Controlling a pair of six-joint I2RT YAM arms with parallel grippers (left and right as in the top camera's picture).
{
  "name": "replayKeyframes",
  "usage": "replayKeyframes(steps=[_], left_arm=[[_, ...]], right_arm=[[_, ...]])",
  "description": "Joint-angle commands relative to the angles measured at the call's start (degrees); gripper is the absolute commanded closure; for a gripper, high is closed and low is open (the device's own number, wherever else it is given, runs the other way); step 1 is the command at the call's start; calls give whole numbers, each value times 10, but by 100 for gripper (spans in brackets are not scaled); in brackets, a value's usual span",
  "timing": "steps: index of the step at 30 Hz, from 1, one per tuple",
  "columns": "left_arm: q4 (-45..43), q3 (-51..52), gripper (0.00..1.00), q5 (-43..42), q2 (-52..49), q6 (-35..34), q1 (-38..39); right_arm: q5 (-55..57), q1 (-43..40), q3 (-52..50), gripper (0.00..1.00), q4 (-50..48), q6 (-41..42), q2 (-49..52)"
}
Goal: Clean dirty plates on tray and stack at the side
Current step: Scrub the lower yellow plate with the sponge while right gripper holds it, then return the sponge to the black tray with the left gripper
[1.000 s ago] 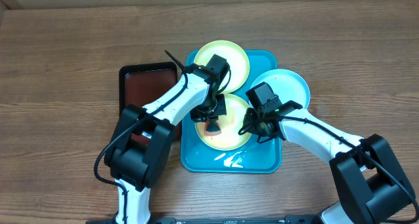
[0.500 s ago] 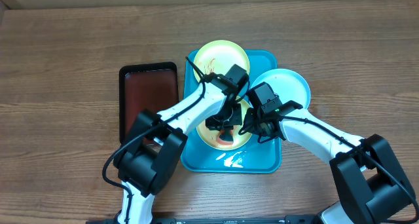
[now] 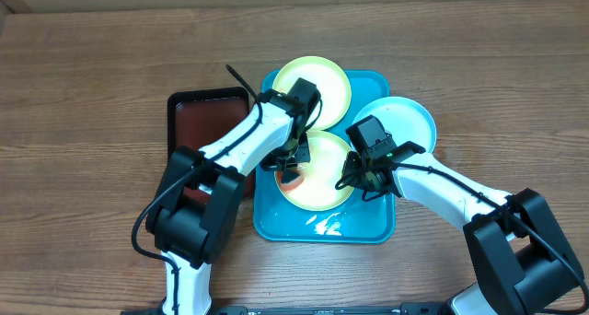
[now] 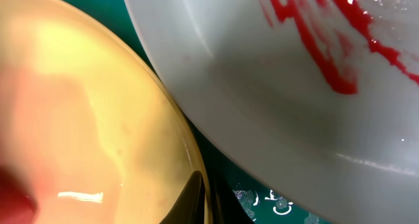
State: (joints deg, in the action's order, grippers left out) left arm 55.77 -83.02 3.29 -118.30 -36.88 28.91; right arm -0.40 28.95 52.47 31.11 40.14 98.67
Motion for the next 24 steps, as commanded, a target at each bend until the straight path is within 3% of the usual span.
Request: replayKeyframes(steps=[1,8,11,17,24], left_arm=[[-26,9,96,91,-23,46,-13],[-127,9,96,-202,-23,61,14],[-169,9,96,-257,-23,61,40],[-138,9,96,-236,-23,55,62],[-23,9,96,-54,-23,13,43]], right_arm=[[53,-7,-21,96,20,4,27],[53,-7,-21,96,20,4,27],[53,-7,-21,96,21,4,27],[53,-7,-21,96,22,4,27],[53,-7,-21,96,22,4,27]])
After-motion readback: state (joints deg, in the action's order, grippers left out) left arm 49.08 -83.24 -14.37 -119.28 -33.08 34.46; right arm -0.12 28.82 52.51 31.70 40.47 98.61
